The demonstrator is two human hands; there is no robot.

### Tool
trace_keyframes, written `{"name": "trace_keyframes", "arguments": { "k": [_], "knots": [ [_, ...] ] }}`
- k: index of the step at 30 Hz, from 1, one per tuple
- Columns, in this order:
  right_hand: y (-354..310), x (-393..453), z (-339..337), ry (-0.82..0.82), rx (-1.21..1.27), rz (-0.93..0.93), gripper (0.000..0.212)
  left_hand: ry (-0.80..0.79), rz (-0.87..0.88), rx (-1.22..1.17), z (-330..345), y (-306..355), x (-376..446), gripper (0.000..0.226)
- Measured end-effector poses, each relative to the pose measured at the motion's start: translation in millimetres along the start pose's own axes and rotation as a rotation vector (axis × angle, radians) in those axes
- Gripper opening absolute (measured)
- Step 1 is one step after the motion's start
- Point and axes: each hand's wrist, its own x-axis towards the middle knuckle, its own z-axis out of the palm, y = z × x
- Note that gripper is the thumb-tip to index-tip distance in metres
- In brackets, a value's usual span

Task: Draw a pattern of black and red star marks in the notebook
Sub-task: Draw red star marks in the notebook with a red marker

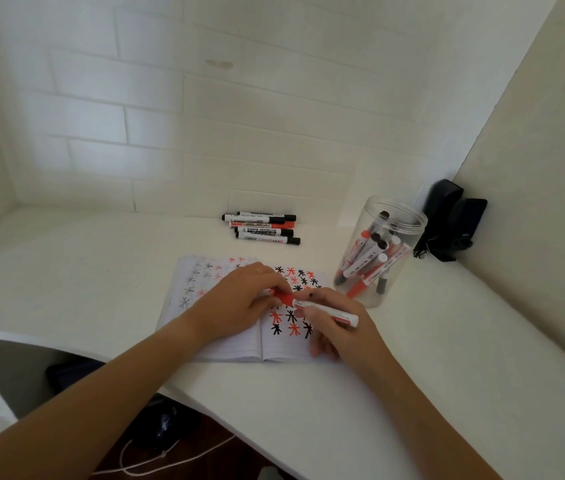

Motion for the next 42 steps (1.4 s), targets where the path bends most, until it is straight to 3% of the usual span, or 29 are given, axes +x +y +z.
{"name": "trace_keyframes", "arguments": {
  "k": [3, 6, 8, 16, 23, 30, 35, 38, 42],
  "knots": [
    [0.7, 1.6, -1.5, 0.059, 0.214, 0.08, 0.026, 0.012, -0.008, -0.009, -0.5, 1.1, -0.1, 0.016],
    [3.6, 2.5, -5.8, 0.25, 0.125, 0.061, 0.008, 0.0, -0.025, -0.001, -0.8, 1.4, -0.6, 0.015],
    [4.0, 2.8, -9.0, 0.319, 0.073, 0.028, 0.008, -0.003, -0.045, -0.002, -1.0, 2.2, -0.9, 0.015],
    [12.6, 1.0, -3.4, 0.163, -0.11, 0.014, 0.019, 0.026, -0.179, -0.082, -3.3, 3.1, -4.1, 0.026],
    [21.6, 4.0, 1.6, 0.158, -0.195, -0.01, 0.012, 0.046, -0.19, -0.125, -4.5, 3.8, -3.8, 0.03],
    [19.0, 5.0, 4.4, 0.165, -0.19, 0.038, 0.021, 0.018, -0.182, -0.124, -5.0, 4.3, -1.9, 0.032],
    [10.2, 1.9, 4.3, 0.151, -0.113, 0.051, 0.011, 0.019, -0.195, -0.132, -1.5, 0.5, -0.4, 0.022],
    [-6.1, 1.1, -3.5, 0.266, -0.037, -0.004, 0.012, 0.035, -0.092, 0.05, 3.5, -2.4, 1.5, 0.01],
    [-33.7, 1.9, -30.2, 0.566, 0.107, -0.201, 0.007, 0.021, -0.227, 0.152, 9.6, -9.4, -1.0, 0.056]
  ]
}}
